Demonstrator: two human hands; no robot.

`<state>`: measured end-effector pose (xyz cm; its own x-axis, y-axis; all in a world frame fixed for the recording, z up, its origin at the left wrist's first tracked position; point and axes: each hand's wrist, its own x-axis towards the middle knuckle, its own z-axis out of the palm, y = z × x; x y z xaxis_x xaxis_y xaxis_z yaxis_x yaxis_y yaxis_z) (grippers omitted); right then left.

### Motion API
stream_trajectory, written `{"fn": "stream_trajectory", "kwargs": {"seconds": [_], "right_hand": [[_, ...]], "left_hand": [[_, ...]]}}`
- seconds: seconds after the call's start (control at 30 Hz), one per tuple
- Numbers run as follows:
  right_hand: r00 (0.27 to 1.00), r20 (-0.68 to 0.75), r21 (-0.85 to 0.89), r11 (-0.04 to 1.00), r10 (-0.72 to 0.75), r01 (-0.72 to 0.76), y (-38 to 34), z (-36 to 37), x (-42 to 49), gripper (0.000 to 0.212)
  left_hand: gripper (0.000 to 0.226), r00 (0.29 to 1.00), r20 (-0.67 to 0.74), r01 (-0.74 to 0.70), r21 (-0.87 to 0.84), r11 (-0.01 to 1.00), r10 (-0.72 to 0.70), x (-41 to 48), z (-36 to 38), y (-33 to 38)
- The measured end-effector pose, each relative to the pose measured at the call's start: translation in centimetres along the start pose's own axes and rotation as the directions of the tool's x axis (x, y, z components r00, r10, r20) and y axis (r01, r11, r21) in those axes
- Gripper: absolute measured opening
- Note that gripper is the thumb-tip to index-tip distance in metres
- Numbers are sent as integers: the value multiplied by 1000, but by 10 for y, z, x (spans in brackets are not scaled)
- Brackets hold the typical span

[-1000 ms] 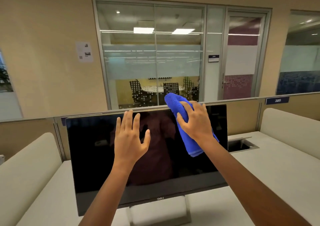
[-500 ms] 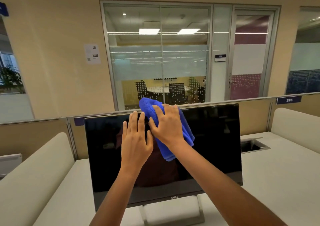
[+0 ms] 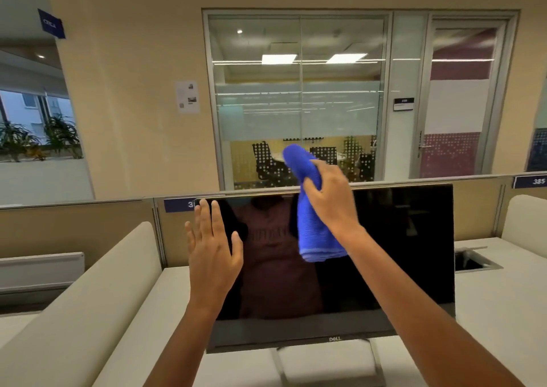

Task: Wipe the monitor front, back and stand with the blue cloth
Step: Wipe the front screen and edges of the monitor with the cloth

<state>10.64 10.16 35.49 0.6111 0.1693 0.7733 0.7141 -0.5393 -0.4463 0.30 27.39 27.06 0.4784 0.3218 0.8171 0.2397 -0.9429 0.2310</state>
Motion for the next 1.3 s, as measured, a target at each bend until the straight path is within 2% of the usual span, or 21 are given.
{"fn": "stream_trajectory", "kwargs": {"seconds": [0.1,0.17,0.37,0.63,0.87,0.97,1.07,1.13,1.2,1.3], "right_hand": [[998,2,-185,981,65,-63,12,2,-6,42],[999,6,-230,972,48,-45,9,13,-15,50],[994,42,-228,968,-96,103,-37,54,-25,51],[961,208,-213,950,-183,227,-106,94,-35,43],[894,349,-225,901,-281,371,-114,100,-30,50],[884,402,-147,936,-239,320,-106,91,-28,55],[867,451,137,976,-211,167,-107,77,-24,45],[893,420,295,955,-163,35,-106,64,-21,41],[930,348,301,953,-120,10,-98,51,-17,39],[972,210,128,989,-101,75,-70,37,-12,37]], "left_hand": [[66,1000,11,2,-2,1000,-2,1,-4,-8],[66,1000,18,-4,-10,1000,4,0,-5,-11],[65,1000,17,-6,-46,999,7,-5,-7,-18],[64,999,39,12,-97,995,-8,-12,-15,-35],[64,1000,11,-1,-150,989,2,-13,-20,-43],[59,998,-45,-56,-238,970,47,-11,-24,-35],[57,989,-90,-137,-245,960,118,-5,-24,-20],[59,988,-64,-152,-201,968,142,2,-20,-11],[65,989,-8,-149,-87,985,149,11,-14,-6],[74,988,57,-150,82,985,145,23,-7,0]]}}
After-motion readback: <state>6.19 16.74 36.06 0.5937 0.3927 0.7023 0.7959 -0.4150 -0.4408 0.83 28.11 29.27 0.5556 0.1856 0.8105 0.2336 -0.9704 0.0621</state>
